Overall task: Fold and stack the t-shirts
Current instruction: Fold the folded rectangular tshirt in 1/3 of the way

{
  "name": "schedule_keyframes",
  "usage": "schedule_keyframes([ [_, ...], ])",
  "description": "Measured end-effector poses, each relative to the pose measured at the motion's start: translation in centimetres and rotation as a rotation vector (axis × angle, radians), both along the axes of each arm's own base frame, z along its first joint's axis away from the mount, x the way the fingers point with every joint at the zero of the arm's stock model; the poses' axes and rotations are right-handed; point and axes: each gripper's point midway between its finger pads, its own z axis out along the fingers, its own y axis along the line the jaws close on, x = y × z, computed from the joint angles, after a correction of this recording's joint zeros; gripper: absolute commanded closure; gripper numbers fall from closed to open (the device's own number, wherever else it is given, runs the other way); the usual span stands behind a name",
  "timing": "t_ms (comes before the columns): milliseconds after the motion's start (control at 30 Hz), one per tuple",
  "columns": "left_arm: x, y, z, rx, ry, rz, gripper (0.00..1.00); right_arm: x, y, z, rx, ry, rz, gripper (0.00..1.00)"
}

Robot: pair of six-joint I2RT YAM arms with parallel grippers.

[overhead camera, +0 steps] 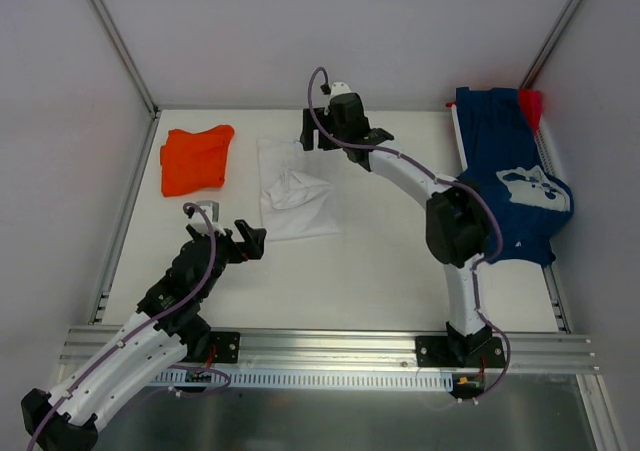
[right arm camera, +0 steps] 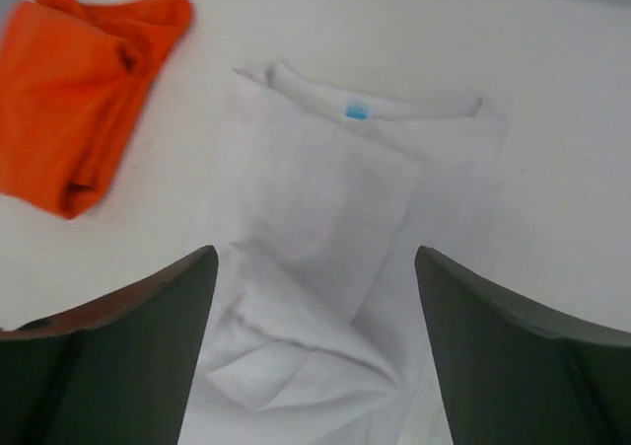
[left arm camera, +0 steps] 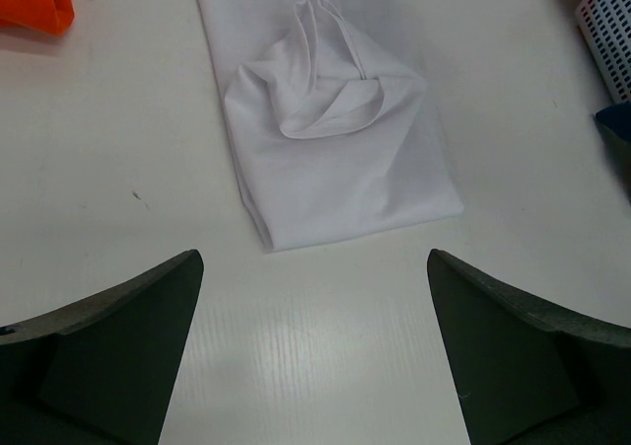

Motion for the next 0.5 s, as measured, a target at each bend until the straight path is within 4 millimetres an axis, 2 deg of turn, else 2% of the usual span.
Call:
schedule_keyframes([
  [33,0.0,0.0,0.0,-0.001,-0.001,0.0,0.01,-1.6,0.2,2.8,0.017,-0.038,0.012,0.38],
  [133,-0.1,0.0,0.1,-0.005,-0.007,0.0,0.01,-6.1,1.4,9.3,0.067,-0.133,0.059,0.99],
  [200,-0.1,0.1,0.2,-0.01,-0.013,0.0,0.01,-9.6,2.7,13.0,0.12,-0.183,0.094,1.0],
  [267,-0.1,0.1,0.5,-0.015,-0.021,0.0,0.01,-12.7,3.9,14.4,0.148,-0.2,0.13,0.99],
  [333,-0.2,0.1,0.8,-0.024,-0.032,0.0,0.01,-14.4,4.5,13.2,0.141,-0.178,0.148,0.99],
  [367,-0.2,0.1,0.9,-0.027,-0.037,0.0,0.01,-14.9,4.5,11.8,0.127,-0.153,0.146,1.0],
  [500,-0.4,0.2,0.9,-0.037,-0.048,-0.001,0.01,-15.8,3.2,2.7,0.018,0.004,0.105,1.0],
])
